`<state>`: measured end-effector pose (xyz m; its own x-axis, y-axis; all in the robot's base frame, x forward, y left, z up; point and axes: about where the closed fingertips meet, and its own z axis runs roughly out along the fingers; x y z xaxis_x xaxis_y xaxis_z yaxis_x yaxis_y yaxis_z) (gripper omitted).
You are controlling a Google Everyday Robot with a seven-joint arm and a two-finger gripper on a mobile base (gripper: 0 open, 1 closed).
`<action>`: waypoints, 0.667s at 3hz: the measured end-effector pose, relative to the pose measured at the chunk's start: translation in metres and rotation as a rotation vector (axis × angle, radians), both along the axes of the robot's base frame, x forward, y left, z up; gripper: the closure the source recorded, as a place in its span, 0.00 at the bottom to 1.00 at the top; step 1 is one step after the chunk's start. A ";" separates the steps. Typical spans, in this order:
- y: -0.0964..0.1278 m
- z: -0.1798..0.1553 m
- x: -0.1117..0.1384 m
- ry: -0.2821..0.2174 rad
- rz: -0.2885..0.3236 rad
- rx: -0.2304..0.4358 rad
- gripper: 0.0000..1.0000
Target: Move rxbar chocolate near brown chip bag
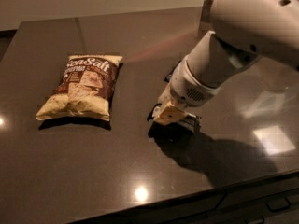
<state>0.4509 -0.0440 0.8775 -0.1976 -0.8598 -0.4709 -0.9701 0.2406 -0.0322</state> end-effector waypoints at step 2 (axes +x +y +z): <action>0.080 0.025 0.010 -0.018 0.160 0.046 1.00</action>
Offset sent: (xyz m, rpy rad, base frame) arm 0.0161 0.1155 0.0300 0.0692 -0.0185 0.2289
